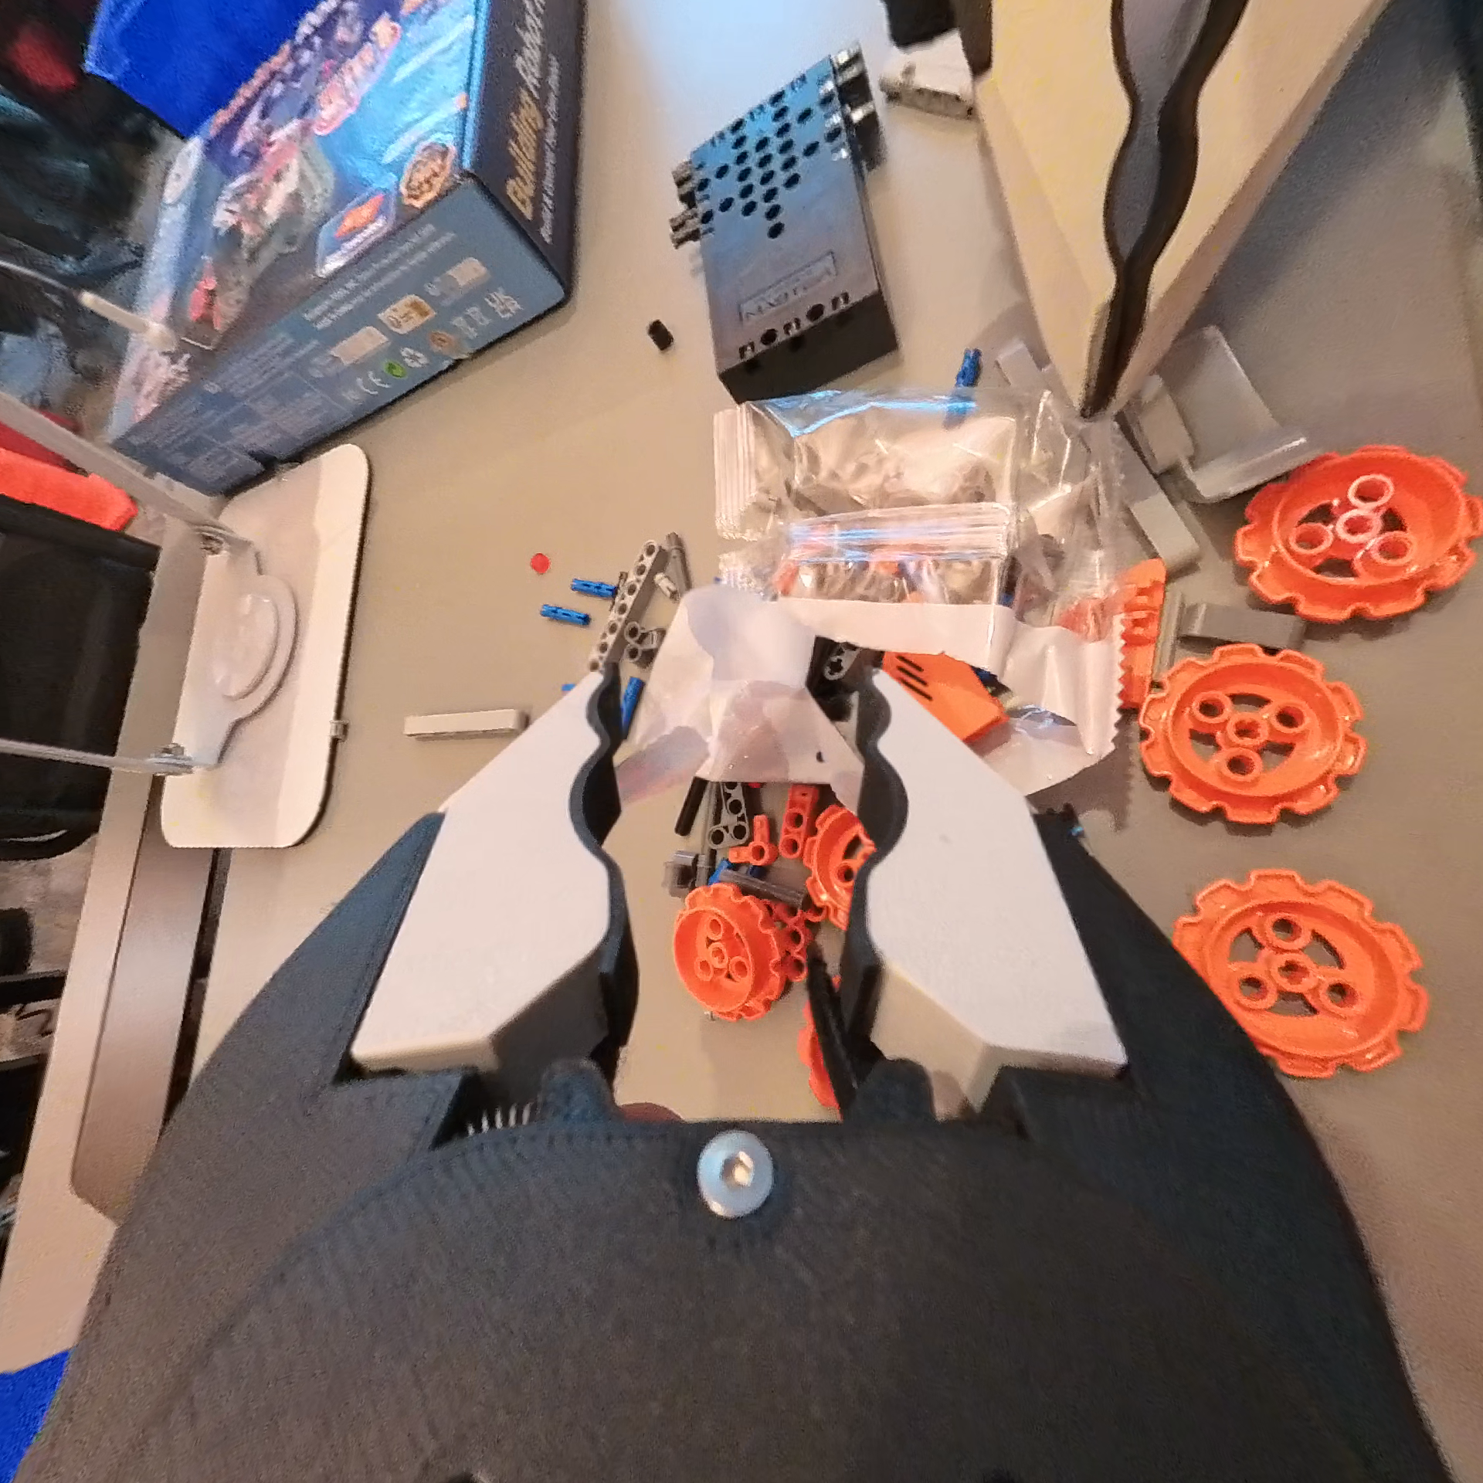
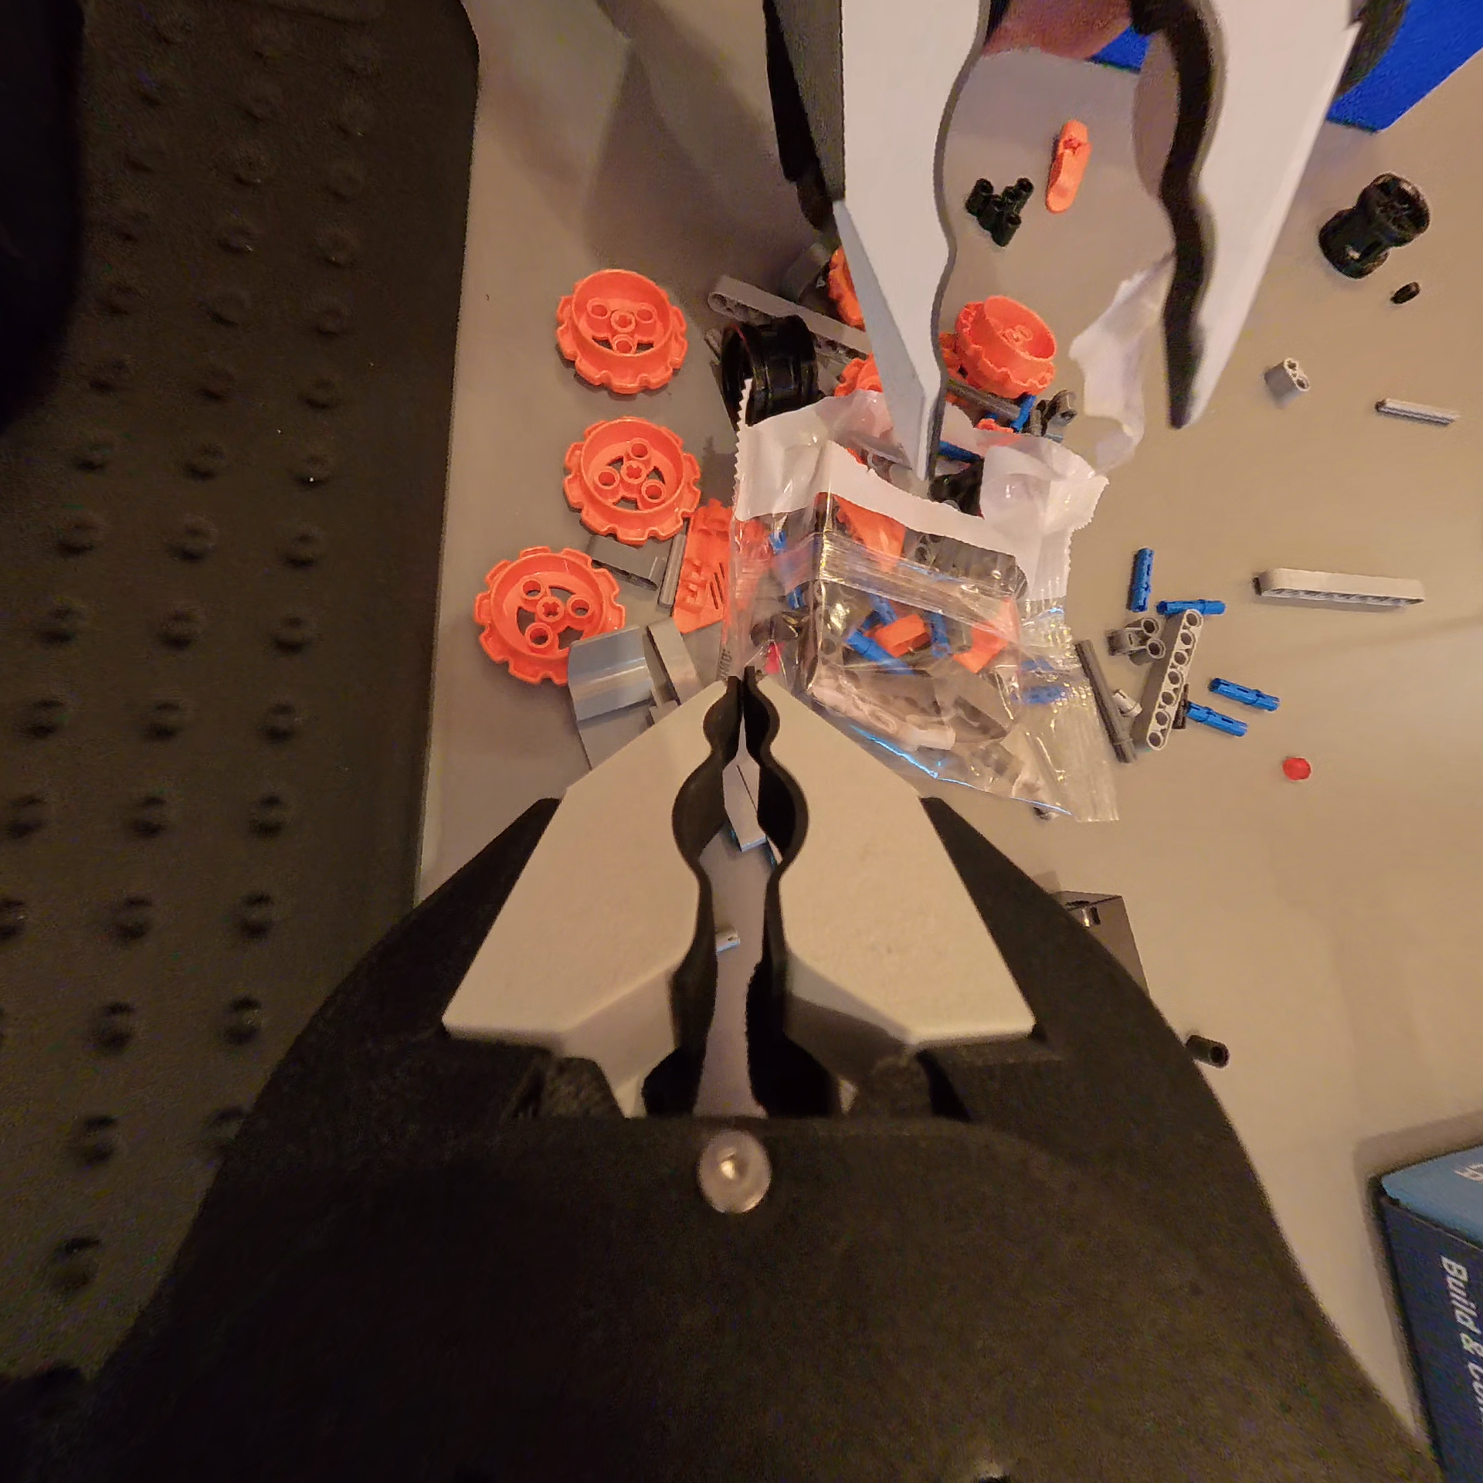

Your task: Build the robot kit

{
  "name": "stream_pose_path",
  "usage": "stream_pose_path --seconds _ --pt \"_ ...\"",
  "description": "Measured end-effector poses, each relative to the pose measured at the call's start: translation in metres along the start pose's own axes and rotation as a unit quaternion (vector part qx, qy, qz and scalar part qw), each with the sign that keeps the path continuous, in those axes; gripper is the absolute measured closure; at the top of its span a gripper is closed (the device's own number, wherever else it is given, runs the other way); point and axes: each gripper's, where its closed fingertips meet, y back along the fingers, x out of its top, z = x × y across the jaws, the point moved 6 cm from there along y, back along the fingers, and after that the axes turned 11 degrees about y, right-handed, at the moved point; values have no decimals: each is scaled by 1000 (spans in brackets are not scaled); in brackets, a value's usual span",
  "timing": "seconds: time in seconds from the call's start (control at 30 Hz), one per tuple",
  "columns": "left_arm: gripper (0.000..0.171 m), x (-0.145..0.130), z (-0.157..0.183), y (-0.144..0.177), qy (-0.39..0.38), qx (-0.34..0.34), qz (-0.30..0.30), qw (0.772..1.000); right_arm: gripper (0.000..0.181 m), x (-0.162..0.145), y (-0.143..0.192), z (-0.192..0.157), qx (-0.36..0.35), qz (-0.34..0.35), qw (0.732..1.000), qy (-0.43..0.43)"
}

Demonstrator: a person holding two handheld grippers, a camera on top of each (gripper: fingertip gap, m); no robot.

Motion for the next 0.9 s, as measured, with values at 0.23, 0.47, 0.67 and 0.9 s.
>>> stream_pose_path --seconds 0.23,0.47,0.67,0.9 --pt "156 2 2 -1 12 -19 10 1000 181 0 0 -1 -2 1 1000 7" --pt "171 0 2 -10 2 -6 -5 1000 181 -2 1 0 -9 -4 1000 7" --pt "171 3 -10 -3 115 -57 28 991 181 -7 4 -1 -14 -10 1000 -8" --pt "171 -13 -41 -4 227 -35 40 972 181 -9 4 -11 -2 -9 1000 -7"
